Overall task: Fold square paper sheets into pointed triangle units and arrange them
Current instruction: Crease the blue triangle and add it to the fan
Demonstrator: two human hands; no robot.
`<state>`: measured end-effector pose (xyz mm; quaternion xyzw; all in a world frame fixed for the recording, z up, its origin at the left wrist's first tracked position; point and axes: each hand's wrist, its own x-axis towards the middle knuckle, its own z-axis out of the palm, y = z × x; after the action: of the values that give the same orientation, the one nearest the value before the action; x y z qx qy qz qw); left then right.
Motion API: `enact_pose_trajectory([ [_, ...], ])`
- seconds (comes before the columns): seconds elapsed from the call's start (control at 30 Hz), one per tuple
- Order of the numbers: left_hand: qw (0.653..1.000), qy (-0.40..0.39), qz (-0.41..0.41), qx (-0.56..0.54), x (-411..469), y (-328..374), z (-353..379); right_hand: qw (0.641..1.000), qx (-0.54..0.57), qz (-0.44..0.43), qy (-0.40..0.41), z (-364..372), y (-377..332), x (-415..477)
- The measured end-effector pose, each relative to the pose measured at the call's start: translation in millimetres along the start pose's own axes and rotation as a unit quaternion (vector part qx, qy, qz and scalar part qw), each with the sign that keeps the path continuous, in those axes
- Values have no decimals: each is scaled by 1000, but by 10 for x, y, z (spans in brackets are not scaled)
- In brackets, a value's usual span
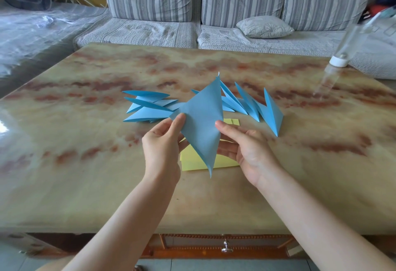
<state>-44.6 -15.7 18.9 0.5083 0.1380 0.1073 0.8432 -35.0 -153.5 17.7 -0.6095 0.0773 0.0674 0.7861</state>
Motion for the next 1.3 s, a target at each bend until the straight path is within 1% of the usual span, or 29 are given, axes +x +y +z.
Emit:
enact_pose_trajectory([
  [0.1, 1000, -12, -28, 6, 21, 33, -18, 1000, -6, -14, 8, -6, -25, -10],
  [0.17, 998, -24, -48, 37, 38, 45, -33, 999, -22, -26, 10, -22, -60, -18],
  [0.23, 996, -28, -43, 73, 64, 52, -44, 998, -41, -37, 13, -40, -92, -14],
  [0.3, 991, -32, -10, 131, 100, 47, -58, 998, -50, -44, 12, -72, -132, 5],
  [0.37, 970, -33, 61, 232, 137, 25, -86, 996, -68, -51, -4, -106, -165, 22],
  [0.4, 947, -28, 113, 300, 152, 2, -106, 995, -88, -55, -12, -119, -179, 25],
  [0.43, 914, -22, 176, 364, 156, -12, -126, 992, -113, -60, -18, -126, -186, 26],
  [0.5, 829, -34, 324, 454, 172, 6, -146, 983, -169, -68, -29, -127, -189, 22],
  [0.57, 738, -91, 443, 501, 204, 48, -146, 971, -220, -78, -50, -103, -192, 8],
  [0.63, 644, -155, 513, 546, 239, 81, -140, 959, -258, -81, -80, -79, -205, -3],
  [0.67, 615, -183, 527, 558, 253, 88, -143, 954, -272, -81, -95, -69, -216, -9],
  [0.7, 600, -204, 533, 560, 268, 95, -153, 949, -286, -81, -108, -66, -227, -18],
  [0.77, 594, -228, 533, 558, 287, 120, -184, 938, -313, -86, -124, -71, -252, -22],
  [0.87, 601, -243, 508, 567, 323, 181, -223, 926, -341, -85, -140, -85, -285, -11],
  [0.93, 628, -258, 460, 573, 310, 211, -222, 920, -352, -89, -148, -90, -296, -5],
  [1.07, 705, -252, 352, 562, 245, 209, -235, 910, -374, -109, -143, -84, -284, 4],
  [1.13, 724, -247, 308, 566, 231, 205, -242, 910, -375, -114, -139, -84, -265, 24],
  [1.3, 748, -274, 217, 564, 242, 230, -267, 902, -388, -103, -155, -79, -249, 44],
])
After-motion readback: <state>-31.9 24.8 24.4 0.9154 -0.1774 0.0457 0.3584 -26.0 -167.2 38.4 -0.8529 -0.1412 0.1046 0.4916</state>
